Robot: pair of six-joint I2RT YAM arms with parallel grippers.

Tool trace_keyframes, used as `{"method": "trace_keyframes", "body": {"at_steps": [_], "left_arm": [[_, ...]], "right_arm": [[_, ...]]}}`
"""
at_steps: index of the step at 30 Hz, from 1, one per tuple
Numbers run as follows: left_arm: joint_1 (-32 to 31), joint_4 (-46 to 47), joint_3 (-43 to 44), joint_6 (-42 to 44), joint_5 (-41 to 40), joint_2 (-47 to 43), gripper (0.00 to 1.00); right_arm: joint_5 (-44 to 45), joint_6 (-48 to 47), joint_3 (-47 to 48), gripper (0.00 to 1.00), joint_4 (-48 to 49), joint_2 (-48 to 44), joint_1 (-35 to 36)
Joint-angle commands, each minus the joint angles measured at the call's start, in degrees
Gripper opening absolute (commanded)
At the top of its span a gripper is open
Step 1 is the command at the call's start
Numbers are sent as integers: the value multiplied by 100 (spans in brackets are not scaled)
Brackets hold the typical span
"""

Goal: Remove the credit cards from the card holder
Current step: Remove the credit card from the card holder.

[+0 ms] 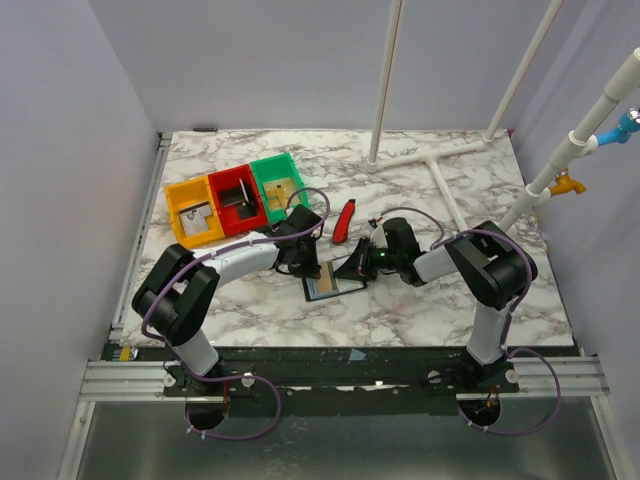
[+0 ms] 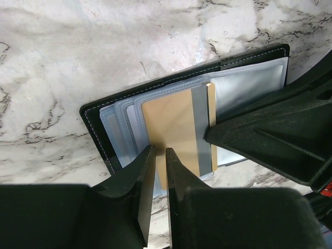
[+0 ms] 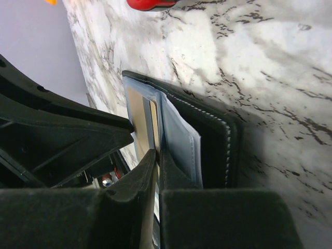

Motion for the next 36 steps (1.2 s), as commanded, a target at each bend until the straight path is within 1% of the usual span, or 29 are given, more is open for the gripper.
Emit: {"method": "trace_keyframes", "body": {"at_steps": [1,3,12,26,36], "left_arm": [[-37,-41,-111,-1,-95,236,16],[-33,-60,-140,-15,-103,219,16],[42,-41,-362,-50,-157,102,16],[175,-49,-524,-8,-192,60,9],[188,-60,-541,5,-201,47,8]], "right_arm": [[-386,296,-38,3,582,144,38],[-327,276,-81,1,573,127,12],[-190,147,-329,1,564,100,-227],[-3,-87,-427,1,318,-2,-337],[-47,-280,-571,1,196,-217,-570]]}}
